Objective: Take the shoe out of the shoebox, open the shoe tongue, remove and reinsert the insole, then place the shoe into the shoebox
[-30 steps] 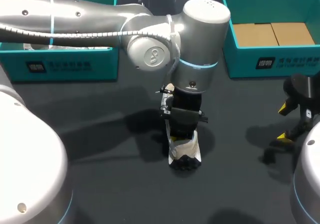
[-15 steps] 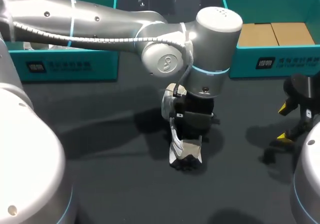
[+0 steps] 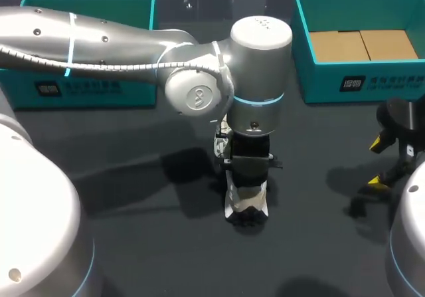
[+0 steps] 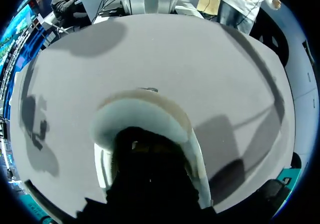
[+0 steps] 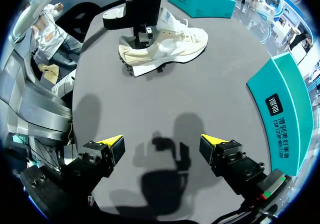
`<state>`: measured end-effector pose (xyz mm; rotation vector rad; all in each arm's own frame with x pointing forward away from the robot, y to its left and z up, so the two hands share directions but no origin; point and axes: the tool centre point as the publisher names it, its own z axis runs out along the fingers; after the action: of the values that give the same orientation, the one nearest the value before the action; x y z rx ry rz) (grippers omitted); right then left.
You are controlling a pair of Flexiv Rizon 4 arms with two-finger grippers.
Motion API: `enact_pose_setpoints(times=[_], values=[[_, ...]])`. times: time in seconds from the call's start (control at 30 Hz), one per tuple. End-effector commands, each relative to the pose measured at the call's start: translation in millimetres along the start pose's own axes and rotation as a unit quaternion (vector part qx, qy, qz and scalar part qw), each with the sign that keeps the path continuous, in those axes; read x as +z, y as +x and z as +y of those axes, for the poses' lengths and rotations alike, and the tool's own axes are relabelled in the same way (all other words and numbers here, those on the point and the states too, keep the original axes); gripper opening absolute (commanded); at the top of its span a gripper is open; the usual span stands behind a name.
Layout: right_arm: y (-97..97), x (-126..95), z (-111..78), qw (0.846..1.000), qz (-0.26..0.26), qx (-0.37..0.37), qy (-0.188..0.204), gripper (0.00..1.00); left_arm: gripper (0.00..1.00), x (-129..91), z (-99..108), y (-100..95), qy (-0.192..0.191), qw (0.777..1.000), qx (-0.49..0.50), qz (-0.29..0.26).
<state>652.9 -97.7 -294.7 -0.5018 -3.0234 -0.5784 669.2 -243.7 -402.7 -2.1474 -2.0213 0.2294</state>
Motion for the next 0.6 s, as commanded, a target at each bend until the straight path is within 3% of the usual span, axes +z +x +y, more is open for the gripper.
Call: enact_pose_setpoints(times=[0.03,0.6], values=[[2.1,-1,-0.5,1.0,-0.002,0.0,0.001,1.0,0.0,16,10,-3.6,-0.021,1.0,-0.01,0.01],[2.1,-1,-0.5,1.0,-0.002,0.0,0.001,1.0,0.0,-64,7,10.5,-0.145,0.988,-0.033,-0.044]])
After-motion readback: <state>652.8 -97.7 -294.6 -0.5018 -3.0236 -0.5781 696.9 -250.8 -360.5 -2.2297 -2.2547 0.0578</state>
